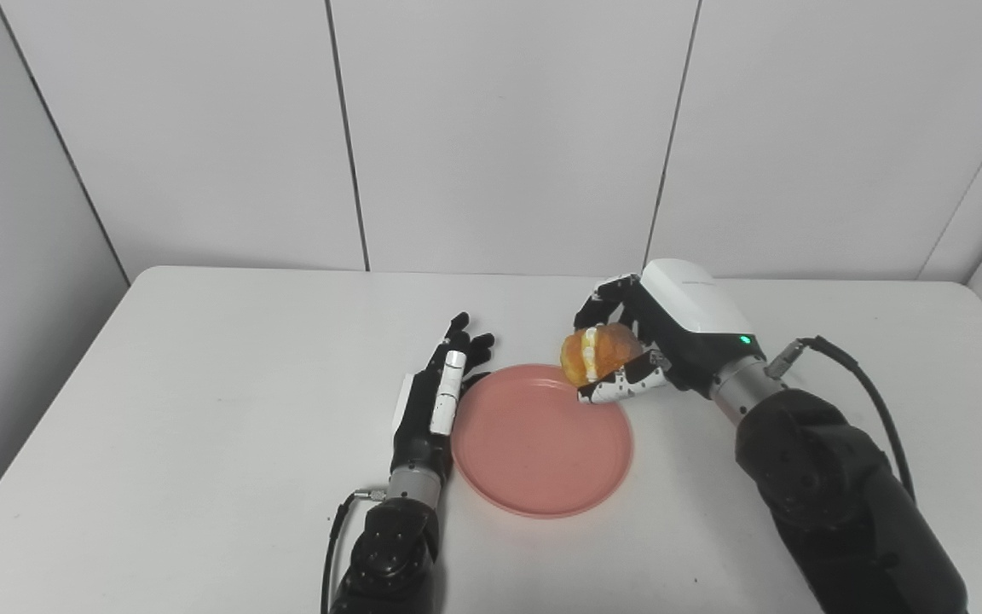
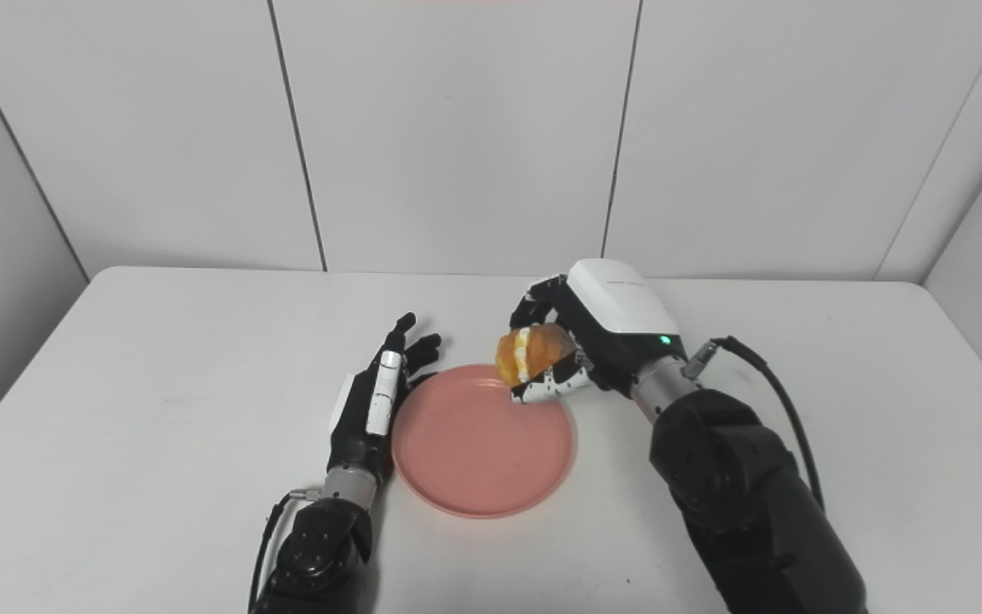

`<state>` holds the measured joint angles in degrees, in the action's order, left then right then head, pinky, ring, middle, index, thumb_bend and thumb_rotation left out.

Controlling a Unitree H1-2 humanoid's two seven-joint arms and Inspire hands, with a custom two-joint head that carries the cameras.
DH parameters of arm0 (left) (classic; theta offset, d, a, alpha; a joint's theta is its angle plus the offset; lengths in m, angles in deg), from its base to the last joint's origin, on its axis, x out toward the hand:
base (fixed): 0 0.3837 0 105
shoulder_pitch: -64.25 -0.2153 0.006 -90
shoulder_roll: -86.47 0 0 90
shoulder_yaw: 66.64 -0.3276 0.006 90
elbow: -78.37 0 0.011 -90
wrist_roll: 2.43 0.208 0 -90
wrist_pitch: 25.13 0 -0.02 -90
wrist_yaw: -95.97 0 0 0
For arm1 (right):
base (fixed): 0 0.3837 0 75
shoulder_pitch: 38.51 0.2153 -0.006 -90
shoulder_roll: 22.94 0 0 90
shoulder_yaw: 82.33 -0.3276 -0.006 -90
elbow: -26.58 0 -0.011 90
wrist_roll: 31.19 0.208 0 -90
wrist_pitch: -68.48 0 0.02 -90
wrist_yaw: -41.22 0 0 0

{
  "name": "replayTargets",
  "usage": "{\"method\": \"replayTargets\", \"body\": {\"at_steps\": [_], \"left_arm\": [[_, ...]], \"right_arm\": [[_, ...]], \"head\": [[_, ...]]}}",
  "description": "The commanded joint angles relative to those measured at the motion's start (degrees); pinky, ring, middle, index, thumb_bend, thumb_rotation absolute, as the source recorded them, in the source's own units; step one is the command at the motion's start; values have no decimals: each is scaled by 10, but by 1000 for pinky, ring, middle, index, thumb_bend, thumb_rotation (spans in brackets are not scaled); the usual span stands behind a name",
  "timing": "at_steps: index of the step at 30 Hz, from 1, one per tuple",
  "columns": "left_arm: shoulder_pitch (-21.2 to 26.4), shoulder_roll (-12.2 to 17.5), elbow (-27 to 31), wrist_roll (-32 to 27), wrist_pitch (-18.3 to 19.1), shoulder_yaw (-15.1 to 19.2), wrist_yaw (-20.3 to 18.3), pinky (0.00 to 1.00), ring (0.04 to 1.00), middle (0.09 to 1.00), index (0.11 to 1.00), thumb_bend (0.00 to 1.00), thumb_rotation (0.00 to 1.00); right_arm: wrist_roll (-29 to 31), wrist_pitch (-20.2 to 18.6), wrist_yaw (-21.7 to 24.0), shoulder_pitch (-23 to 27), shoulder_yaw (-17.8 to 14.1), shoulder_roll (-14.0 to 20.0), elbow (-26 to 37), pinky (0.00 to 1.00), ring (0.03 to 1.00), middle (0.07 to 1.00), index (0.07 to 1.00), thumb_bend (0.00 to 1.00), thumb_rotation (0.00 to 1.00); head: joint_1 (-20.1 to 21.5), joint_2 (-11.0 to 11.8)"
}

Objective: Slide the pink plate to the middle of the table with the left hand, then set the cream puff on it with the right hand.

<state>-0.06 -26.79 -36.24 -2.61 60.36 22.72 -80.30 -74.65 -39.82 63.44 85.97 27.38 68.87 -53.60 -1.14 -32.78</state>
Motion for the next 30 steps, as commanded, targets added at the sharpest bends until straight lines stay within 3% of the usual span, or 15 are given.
{"method": "replayTargets", "body": {"at_steps": [1,8,12,16,30], "left_arm": [[-12,-11,-14,-3,38,-3,1,770,849,824,906,703,989],[-15,-9,-11,-5,36,-2,-2,763,841,820,900,693,982],[-16,-8,-10,-4,36,-3,-2,751,833,806,897,678,987],[-17,-8,-14,-2,31,-5,-3,748,827,798,895,669,992],[-18,-11,-12,-3,38,-6,-1,760,826,801,904,679,988]], "right_arm": [[-6,27,-19,18,3,-8,2,377,467,543,473,498,0],[-22,27,-14,20,35,-20,-27,373,448,509,499,501,0],[-28,56,-23,23,59,-25,-52,350,465,551,476,495,0],[-31,80,-27,27,74,-25,-75,359,462,527,488,499,0],[-21,94,-27,16,74,-35,-125,365,455,519,500,500,0]], "head": [[-1,0],[-2,-2],[-1,-3],[1,-4],[-5,-6]]}}
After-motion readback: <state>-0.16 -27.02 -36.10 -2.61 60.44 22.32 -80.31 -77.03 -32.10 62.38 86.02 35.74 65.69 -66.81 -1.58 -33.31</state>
